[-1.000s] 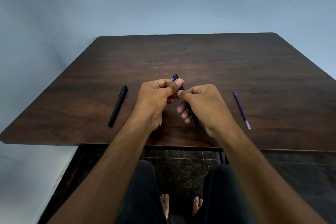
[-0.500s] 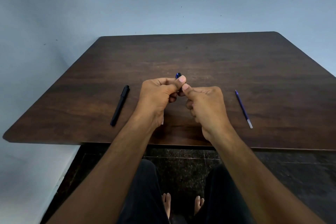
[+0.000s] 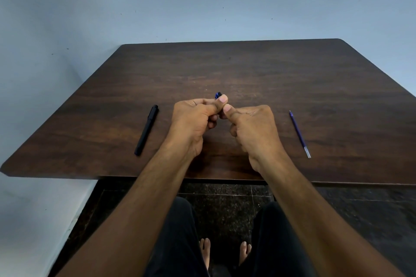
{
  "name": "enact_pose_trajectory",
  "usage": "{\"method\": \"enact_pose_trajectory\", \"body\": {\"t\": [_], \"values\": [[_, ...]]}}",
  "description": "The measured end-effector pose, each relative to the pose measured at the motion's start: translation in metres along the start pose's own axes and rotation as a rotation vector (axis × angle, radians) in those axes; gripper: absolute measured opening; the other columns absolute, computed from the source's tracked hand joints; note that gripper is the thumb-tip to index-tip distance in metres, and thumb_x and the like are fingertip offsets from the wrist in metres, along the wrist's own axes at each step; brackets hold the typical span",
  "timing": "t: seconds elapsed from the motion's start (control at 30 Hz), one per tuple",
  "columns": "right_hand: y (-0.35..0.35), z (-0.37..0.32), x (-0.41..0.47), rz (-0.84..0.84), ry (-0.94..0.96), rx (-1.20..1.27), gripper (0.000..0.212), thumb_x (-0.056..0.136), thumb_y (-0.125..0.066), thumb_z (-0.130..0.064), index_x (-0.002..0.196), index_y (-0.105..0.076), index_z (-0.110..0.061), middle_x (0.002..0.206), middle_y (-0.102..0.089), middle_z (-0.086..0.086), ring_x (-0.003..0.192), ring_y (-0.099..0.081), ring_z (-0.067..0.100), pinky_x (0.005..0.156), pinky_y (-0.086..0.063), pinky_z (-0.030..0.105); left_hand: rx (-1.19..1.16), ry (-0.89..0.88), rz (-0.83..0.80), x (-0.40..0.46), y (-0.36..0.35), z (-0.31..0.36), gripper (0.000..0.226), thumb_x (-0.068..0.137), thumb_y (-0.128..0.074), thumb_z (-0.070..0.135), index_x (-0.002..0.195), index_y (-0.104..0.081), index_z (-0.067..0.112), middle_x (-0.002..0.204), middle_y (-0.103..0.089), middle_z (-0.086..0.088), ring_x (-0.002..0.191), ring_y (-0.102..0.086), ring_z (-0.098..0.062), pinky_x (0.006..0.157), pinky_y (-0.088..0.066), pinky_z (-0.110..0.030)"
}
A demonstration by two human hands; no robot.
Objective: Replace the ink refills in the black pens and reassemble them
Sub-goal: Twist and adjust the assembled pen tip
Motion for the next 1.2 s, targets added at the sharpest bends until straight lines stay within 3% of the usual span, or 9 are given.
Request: {"method": "enact_pose_trajectory", "body": {"t": [0.13, 0.2, 0.27, 0.4, 0.6, 0.87, 1.07, 1.2], "values": [[0.000, 0.000, 0.000, -0.002, 0.002, -0.016, 0.033, 0.100, -0.061, -0.028, 0.089, -0.077, -0.001, 0.037, -0.048, -0.016, 0.030, -0.042, -0.004, 0.034, -0.030, 0.007, -0.009, -0.006, 0.016, 0.000, 0.001, 0.000, 0.025, 0.078, -0.082, 0.019, 0.088, -0.076, -0.003, 0.069, -0.069, -0.007, 0.049, -0.049, -0.003, 0.051, -0.043, -0.020], [-0.003, 0.001, 0.000, -0.009, 0.012, -0.031, 0.042, 0.100, -0.060, -0.031, 0.093, -0.073, 0.008, 0.051, -0.048, 0.003, 0.036, -0.035, 0.002, 0.035, -0.029, 0.009, -0.015, -0.013, 0.020, -0.001, 0.001, 0.003, 0.027, 0.079, -0.082, 0.018, 0.091, -0.076, -0.005, 0.073, -0.068, -0.010, 0.048, -0.049, -0.003, 0.051, -0.042, -0.020], [-0.007, 0.003, 0.000, -0.028, -0.006, -0.027, 0.045, 0.100, -0.060, -0.034, 0.097, -0.070, 0.009, 0.063, -0.045, 0.011, 0.045, -0.032, 0.013, 0.038, -0.029, 0.016, -0.002, -0.028, 0.026, -0.001, 0.002, 0.007, 0.027, 0.080, -0.081, 0.018, 0.093, -0.076, -0.005, 0.079, -0.067, -0.013, 0.048, -0.048, -0.003, 0.053, -0.042, -0.020], [-0.010, 0.010, 0.000, -0.089, -0.081, 0.089, 0.027, 0.101, -0.059, -0.025, 0.087, -0.075, -0.008, 0.058, -0.055, 0.003, 0.043, -0.040, 0.008, 0.038, -0.031, 0.020, 0.062, -0.066, 0.035, -0.002, 0.006, 0.010, 0.023, 0.083, -0.078, 0.020, 0.093, -0.077, 0.000, 0.083, -0.067, -0.015, 0.051, -0.046, -0.005, 0.053, -0.043, -0.020], [-0.005, 0.005, 0.000, -0.030, 0.013, 0.058, 0.023, 0.097, -0.064, -0.028, 0.086, -0.080, -0.015, 0.048, -0.052, -0.007, 0.042, -0.038, 0.006, 0.040, -0.030, 0.018, 0.117, -0.131, 0.045, -0.006, 0.007, 0.015, 0.015, 0.087, -0.075, 0.018, 0.091, -0.079, 0.005, 0.075, -0.067, -0.008, 0.049, -0.044, -0.002, 0.052, -0.043, -0.018], [-0.008, 0.003, 0.000, -0.042, 0.021, 0.101, 0.020, 0.098, -0.064, -0.026, 0.088, -0.079, -0.017, 0.048, -0.046, -0.004, 0.039, -0.034, 0.005, 0.037, -0.027, 0.017, 0.065, -0.115, 0.043, -0.004, 0.005, 0.018, 0.013, 0.088, -0.073, 0.017, 0.090, -0.079, 0.006, 0.071, -0.062, -0.006, 0.053, -0.042, -0.004, 0.054, -0.042, -0.021], [-0.015, 0.021, 0.002, -0.215, -0.218, 0.258, 0.029, 0.101, -0.051, -0.020, 0.104, -0.071, 0.000, 0.066, -0.060, 0.010, 0.048, -0.041, 0.011, 0.042, -0.030, 0.026, 0.080, -0.090, 0.030, 0.000, 0.010, 0.011, 0.017, 0.086, -0.075, 0.020, 0.092, -0.079, 0.004, 0.079, -0.060, -0.015, 0.051, -0.040, -0.006, 0.054, -0.041, -0.022], [-0.012, 0.022, -0.001, -0.267, -0.261, 0.258, 0.034, 0.103, -0.043, -0.014, 0.103, -0.068, 0.009, 0.068, -0.059, 0.013, 0.049, -0.042, 0.013, 0.044, -0.032, 0.027, 0.021, -0.070, 0.020, 0.001, 0.010, 0.011, 0.025, 0.083, -0.078, 0.019, 0.097, -0.076, -0.002, 0.076, -0.072, -0.007, 0.050, -0.040, -0.006, 0.051, -0.039, -0.020]]}}
Point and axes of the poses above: each hand's wrist, its own x-axis towards the middle knuckle, its own y-axis out of the back of the hand, z = x × y, the point moved 9 cm from there along x, towards the middle knuckle
